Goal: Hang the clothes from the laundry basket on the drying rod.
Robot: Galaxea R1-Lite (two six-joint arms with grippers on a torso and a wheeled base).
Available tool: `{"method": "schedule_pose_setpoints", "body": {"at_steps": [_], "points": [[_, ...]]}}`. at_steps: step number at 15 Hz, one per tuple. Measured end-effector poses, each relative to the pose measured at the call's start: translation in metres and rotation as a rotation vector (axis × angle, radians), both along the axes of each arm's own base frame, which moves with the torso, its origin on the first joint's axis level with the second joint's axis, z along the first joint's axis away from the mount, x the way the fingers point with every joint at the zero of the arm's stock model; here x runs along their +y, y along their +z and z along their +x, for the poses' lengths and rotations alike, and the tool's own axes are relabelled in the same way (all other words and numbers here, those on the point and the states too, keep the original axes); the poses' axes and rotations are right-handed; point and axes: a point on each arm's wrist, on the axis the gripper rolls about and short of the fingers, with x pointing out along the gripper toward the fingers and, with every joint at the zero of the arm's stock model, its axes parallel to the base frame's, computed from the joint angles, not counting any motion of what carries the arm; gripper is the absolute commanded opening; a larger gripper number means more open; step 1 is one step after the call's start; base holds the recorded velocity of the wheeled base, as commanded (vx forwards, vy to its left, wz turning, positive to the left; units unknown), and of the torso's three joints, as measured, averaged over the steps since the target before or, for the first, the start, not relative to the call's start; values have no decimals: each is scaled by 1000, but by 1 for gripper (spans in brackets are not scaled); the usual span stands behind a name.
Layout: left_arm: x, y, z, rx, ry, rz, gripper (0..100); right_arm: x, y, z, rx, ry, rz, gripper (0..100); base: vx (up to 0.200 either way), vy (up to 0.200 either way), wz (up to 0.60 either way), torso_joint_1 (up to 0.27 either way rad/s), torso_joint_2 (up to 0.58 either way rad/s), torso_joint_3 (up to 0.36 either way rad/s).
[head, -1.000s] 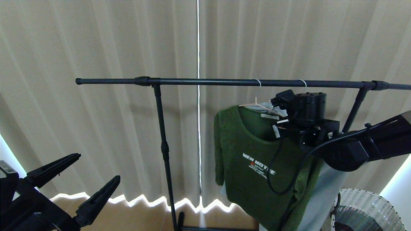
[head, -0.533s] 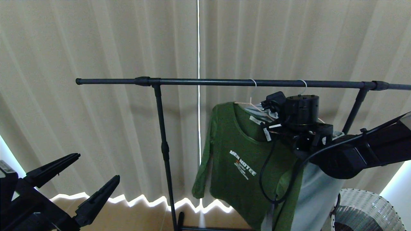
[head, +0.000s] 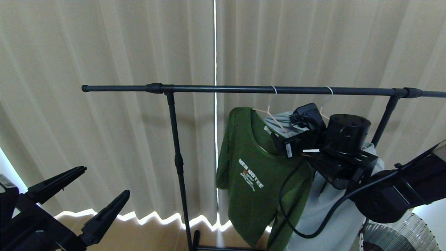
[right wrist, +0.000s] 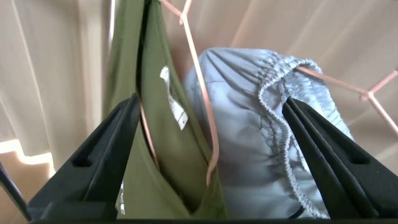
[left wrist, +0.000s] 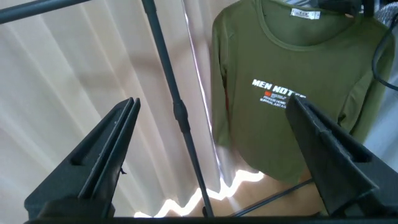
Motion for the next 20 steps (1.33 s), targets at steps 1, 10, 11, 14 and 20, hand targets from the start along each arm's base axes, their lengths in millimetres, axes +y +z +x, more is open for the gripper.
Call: {"method": "schedule_pose_setpoints", "body": {"at_steps": [1,10,11,14,20], "points": [[0,-1,0,4,2,-3,100,-5,3,-10,-12,0,6,100,0,0,0,0,0,0],[35,-9,-34,45,258,-38,100,-85,5,-164,-27,31,20,100,0,0,0,0,0,0],[38,-13,-43,61,280,-35,100,-91,0,-175,-16,31,19,100,0,0,0,0,0,0],[44,-29,-75,98,324,-28,100,-113,-10,-203,49,-36,42,100,0,0,0,0,0,0],[48,-67,-119,124,342,-112,100,-149,-37,-268,193,-228,67,100,0,0,0,0,0,0]]}}
